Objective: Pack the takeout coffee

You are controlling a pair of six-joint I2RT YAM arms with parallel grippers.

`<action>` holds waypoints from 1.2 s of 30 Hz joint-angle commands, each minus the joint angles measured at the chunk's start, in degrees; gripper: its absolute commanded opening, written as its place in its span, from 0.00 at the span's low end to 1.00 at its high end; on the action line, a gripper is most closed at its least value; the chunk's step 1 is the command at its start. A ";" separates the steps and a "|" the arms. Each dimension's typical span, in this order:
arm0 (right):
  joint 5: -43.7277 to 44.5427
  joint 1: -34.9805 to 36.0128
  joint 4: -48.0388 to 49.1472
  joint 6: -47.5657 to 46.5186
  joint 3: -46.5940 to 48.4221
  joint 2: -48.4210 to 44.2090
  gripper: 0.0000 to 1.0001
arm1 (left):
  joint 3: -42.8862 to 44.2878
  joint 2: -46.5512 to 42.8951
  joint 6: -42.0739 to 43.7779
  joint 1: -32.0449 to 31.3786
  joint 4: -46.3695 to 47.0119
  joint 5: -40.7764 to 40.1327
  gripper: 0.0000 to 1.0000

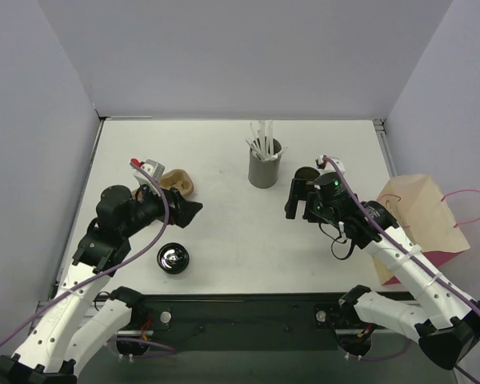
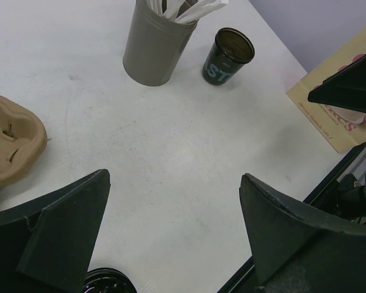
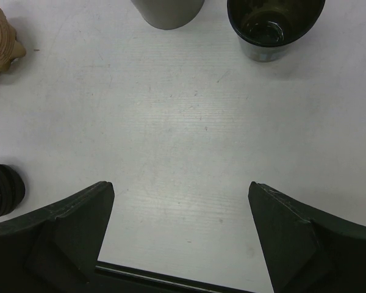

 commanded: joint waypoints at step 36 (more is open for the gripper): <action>4.95 -7.94 9.28 -15.50 17.92 20.43 0.62 | 2.09 1.19 -8.15 -0.63 -10.91 -25.72 0.89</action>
